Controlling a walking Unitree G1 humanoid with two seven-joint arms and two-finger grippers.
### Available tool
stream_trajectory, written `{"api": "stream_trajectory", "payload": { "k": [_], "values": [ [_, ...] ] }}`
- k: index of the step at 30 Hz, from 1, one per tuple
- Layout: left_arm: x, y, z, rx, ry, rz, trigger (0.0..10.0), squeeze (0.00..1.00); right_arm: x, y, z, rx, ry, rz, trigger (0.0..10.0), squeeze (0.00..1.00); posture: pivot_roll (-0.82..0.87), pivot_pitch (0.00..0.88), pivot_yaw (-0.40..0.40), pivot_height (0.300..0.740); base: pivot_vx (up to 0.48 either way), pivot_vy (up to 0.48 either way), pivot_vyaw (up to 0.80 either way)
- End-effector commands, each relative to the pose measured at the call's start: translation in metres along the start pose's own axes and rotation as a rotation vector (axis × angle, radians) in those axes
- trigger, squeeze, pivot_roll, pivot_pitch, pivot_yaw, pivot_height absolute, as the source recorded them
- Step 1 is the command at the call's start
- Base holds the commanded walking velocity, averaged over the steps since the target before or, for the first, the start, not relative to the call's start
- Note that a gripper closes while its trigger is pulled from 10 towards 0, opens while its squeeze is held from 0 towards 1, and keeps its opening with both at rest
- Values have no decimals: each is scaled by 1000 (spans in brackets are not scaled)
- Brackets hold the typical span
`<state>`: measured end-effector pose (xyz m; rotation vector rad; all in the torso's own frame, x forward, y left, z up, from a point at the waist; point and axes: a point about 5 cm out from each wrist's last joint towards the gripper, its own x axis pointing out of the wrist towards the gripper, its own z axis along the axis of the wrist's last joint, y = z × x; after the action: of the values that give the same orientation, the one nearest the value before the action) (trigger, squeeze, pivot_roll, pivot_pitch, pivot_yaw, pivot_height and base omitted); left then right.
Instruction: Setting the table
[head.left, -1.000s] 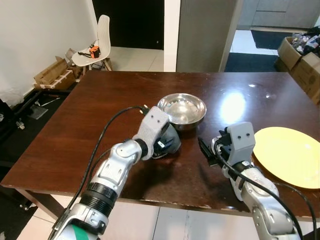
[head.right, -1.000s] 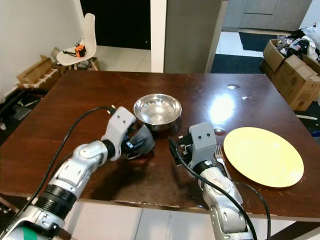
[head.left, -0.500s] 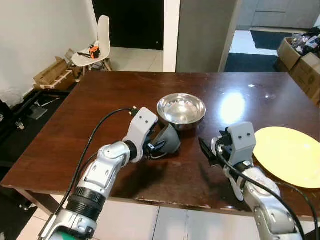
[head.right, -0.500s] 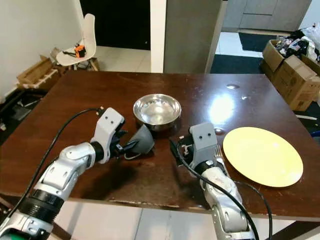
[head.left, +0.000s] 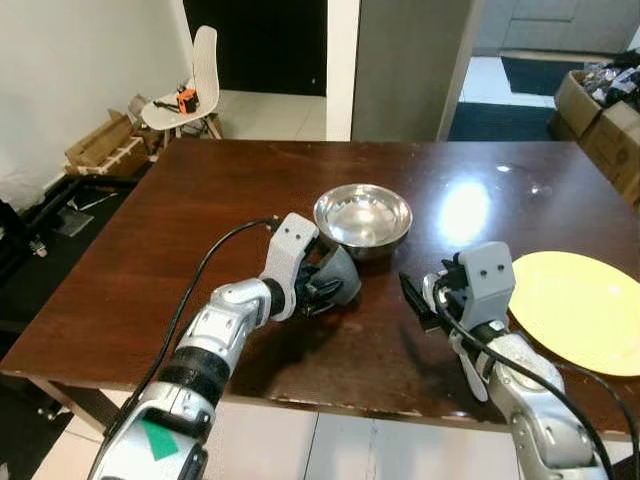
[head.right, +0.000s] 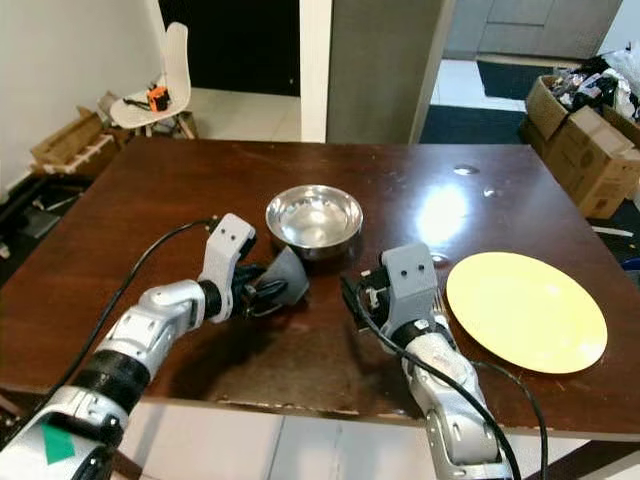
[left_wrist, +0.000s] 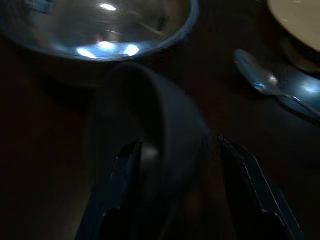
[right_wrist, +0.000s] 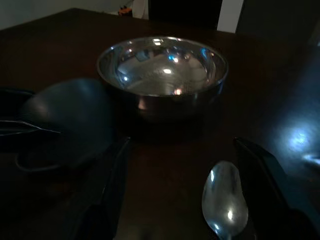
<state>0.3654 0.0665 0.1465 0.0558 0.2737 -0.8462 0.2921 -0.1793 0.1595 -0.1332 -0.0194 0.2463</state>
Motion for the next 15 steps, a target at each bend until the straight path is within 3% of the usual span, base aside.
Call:
{"api": "stream_trajectory", "payload": {
  "k": [1,5,9,10,12,13,14,15],
  "values": [
    [0,0,-6,1,28,-26,10000,0,-3,0,-1,10,10,2,10000,0,-78,67,144,740,0,0,0],
    [2,-4,-13,121,90,-50,10000,0,-4,-2,-2,11,15,-5,10000,0,-75,72,146,740,0,0,0],
    [4,-6,-17,156,112,-50,10000,0,-4,-3,-2,11,16,-8,10000,0,-71,70,144,740,0,0,0],
    [5,-7,-17,188,113,-36,5804,0,-3,-3,-2,11,15,-8,10000,0,-71,69,144,740,0,0,0],
    [6,-7,-17,210,113,-27,5804,0,-3,-3,-2,11,15,-9,10000,0,-72,68,144,740,0,0,0],
    [7,-8,-16,277,108,-5,2471,0,-2,-3,-1,11,14,-9,10000,0,-72,65,143,740,0,0,0],
    [9,-9,-15,362,98,18,0,0,-2,-3,-1,11,14,-10,10000,0,-73,62,142,740,0,0,0],
    [10,-11,-14,418,90,30,0,0,-2,-3,-1,10,13,-10,10000,0,-73,62,142,740,0,0,0]
  ]
}}
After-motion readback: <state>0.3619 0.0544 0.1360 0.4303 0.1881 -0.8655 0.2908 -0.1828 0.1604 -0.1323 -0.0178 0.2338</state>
